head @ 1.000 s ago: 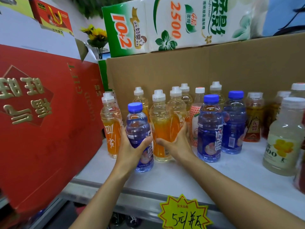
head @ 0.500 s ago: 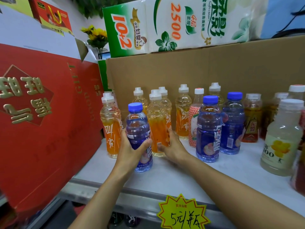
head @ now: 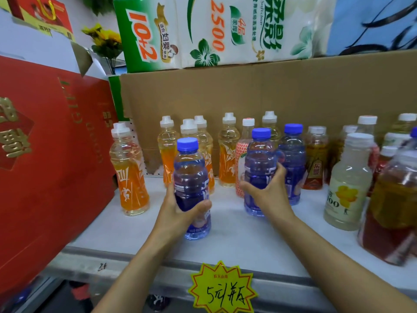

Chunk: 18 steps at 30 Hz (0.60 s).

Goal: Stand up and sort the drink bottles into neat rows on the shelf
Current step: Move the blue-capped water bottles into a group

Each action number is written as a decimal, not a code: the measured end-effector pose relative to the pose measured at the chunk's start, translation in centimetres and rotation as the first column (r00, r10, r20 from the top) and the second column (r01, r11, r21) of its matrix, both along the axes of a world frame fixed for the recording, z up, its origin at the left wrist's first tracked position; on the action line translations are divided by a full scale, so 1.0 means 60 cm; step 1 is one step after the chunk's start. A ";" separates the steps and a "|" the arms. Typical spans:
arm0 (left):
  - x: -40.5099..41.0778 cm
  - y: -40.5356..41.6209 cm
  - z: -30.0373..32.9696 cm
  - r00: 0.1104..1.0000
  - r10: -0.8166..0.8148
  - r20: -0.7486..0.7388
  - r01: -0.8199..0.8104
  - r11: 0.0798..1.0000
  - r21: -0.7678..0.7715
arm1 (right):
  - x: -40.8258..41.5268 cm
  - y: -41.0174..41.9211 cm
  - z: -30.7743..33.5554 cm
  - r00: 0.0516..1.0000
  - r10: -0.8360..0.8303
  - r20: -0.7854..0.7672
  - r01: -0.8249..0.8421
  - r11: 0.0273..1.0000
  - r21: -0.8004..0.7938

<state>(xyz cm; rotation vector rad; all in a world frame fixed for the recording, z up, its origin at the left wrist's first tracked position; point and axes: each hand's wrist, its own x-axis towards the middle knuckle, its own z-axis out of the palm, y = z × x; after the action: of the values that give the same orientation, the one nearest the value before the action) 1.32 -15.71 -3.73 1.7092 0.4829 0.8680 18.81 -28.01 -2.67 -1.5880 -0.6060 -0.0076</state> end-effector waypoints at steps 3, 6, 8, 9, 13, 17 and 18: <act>0.017 -0.018 0.000 1.000 -0.025 0.001 0.025 0.999 -0.029 | 0.013 0.003 -0.004 0.997 0.042 -0.061 -0.045 0.997 -0.059; 0.023 -0.020 -0.007 1.000 -0.029 -0.002 0.029 1.000 -0.010 | 0.009 -0.009 -0.004 0.996 0.074 -0.056 -0.078 0.994 -0.076; 0.021 -0.015 -0.011 0.999 -0.047 -0.009 0.047 0.999 0.012 | 0.000 -0.023 -0.009 0.994 0.104 -0.044 -0.107 0.992 -0.072; 0.019 -0.013 -0.010 0.998 -0.061 -0.008 0.061 0.998 0.016 | -0.006 -0.030 -0.010 0.992 0.119 -0.038 -0.121 0.990 -0.066; 0.016 -0.014 -0.007 0.994 -0.103 0.046 0.102 0.994 0.026 | -0.037 -0.056 -0.011 0.990 0.137 -0.044 -0.137 0.991 -0.007; 0.015 -0.032 -0.006 0.982 -0.150 0.119 0.149 0.989 0.019 | -0.075 -0.092 -0.016 0.998 0.063 -0.015 -0.062 0.997 0.052; 0.014 -0.040 -0.004 0.977 -0.166 0.135 0.165 0.986 0.019 | -0.086 -0.105 -0.013 0.999 0.047 0.005 -0.048 0.997 0.067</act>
<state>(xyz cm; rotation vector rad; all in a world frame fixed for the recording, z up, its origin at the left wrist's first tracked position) 2.18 -18.09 -3.98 1.6580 0.2416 0.8587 13.66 -34.29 -3.47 -1.5087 -0.6399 0.0048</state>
